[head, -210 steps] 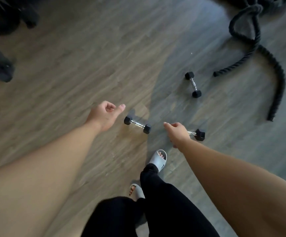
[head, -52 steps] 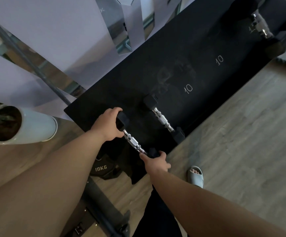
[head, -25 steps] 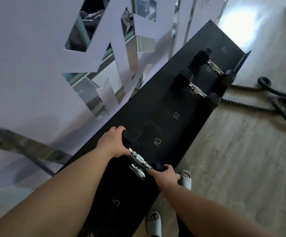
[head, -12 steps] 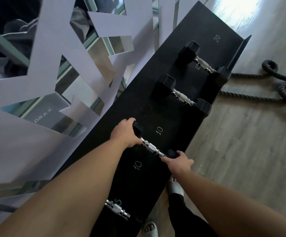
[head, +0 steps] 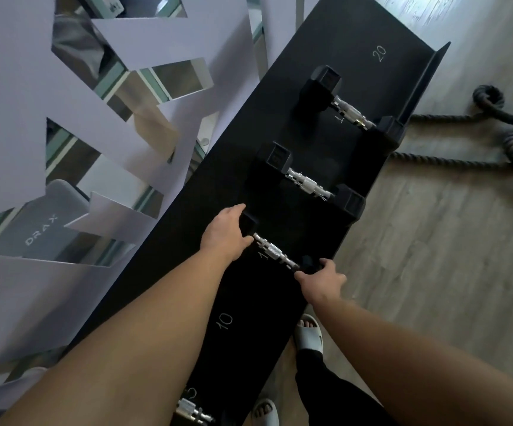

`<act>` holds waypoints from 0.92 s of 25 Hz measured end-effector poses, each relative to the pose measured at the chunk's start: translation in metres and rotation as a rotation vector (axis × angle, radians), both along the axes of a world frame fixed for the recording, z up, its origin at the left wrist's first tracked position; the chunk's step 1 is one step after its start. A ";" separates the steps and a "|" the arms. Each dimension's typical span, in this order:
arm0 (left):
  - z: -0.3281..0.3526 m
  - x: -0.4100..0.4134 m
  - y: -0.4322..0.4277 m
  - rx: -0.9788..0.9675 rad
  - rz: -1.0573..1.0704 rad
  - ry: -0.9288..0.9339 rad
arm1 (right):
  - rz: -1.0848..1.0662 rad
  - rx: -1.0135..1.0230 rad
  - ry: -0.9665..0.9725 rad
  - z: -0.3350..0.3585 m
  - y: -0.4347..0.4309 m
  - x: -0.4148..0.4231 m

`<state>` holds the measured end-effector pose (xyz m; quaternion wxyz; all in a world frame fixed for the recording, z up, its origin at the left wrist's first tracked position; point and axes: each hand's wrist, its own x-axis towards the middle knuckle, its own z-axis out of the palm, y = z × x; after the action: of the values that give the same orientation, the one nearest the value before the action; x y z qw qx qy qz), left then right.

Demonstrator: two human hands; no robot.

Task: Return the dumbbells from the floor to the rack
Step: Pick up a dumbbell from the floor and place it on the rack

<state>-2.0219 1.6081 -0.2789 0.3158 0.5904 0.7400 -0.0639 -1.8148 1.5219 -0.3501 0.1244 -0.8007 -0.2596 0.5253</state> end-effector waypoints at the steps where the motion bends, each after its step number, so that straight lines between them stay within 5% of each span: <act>1: 0.001 -0.001 0.001 -0.006 -0.015 0.006 | 0.011 -0.004 -0.002 -0.003 0.000 0.001; 13: 0.049 -0.036 -0.030 -0.035 -0.157 0.026 | 0.182 0.173 -0.076 0.018 -0.013 0.030; 23: 0.127 -0.009 -0.141 0.083 -0.286 -0.209 | -0.118 0.408 -0.075 0.115 -0.146 0.089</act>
<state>-2.0314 1.4666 -0.1521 0.3541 0.7057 0.6135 -0.0158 -1.7262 1.3756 -0.2352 0.3046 -0.7918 -0.3178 0.4235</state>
